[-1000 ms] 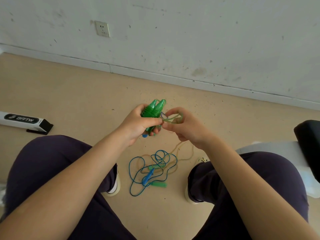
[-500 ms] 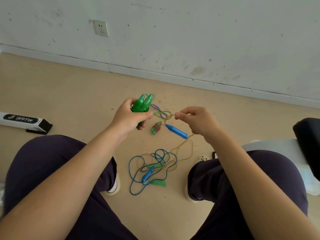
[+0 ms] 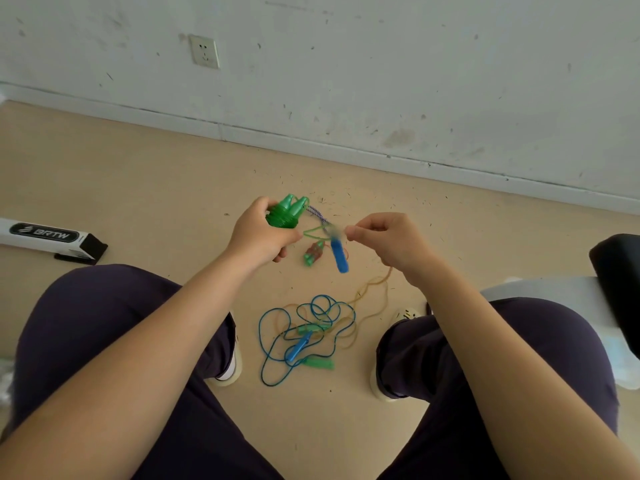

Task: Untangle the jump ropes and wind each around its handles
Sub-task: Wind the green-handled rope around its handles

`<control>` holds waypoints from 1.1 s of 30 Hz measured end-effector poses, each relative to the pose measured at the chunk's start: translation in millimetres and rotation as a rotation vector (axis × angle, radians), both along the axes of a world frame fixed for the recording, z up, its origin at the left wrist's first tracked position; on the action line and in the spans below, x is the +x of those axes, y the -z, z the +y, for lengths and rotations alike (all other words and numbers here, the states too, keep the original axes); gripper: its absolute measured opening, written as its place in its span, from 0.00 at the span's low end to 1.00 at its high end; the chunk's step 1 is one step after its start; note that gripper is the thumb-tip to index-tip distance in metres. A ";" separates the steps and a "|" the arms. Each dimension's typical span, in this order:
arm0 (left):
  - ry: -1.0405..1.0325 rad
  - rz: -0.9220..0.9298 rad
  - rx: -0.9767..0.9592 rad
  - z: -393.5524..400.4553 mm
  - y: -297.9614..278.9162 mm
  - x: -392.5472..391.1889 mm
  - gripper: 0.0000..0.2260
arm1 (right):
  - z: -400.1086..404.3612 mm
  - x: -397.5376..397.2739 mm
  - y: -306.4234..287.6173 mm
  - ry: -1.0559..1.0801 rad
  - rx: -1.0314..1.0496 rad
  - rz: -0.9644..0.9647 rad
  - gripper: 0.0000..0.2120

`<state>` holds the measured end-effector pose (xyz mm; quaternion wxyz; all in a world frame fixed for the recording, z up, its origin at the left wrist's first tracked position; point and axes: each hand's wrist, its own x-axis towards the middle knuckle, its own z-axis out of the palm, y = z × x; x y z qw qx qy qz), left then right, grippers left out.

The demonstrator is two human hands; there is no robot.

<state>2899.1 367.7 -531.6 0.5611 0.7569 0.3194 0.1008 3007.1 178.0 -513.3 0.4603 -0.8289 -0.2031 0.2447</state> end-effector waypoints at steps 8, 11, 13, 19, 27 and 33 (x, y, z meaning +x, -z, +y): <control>0.137 0.041 0.021 -6.5 -0.3 -1.8 0.19 | 2.6 -5.1 3.0 -0.003 0.118 0.084 0.06; 0.151 0.054 0.031 -7.4 0.8 -2.0 0.19 | 5.2 -7.1 0.2 -0.005 0.154 0.105 0.06; 0.143 0.062 0.040 -6.5 2.0 -1.8 0.18 | 5.7 -5.0 0.0 0.044 0.202 0.110 0.08; 0.057 0.094 0.136 0.5 9.7 -0.2 0.18 | 1.9 0.8 0.3 0.291 0.406 -0.003 0.13; 0.050 0.169 0.362 1.7 5.4 -3.0 0.18 | 5.7 -3.6 5.3 0.207 0.296 -0.083 0.15; 0.226 -0.013 0.127 -11.9 -5.6 -3.7 0.18 | 4.4 -6.5 6.3 0.169 0.055 -0.201 0.27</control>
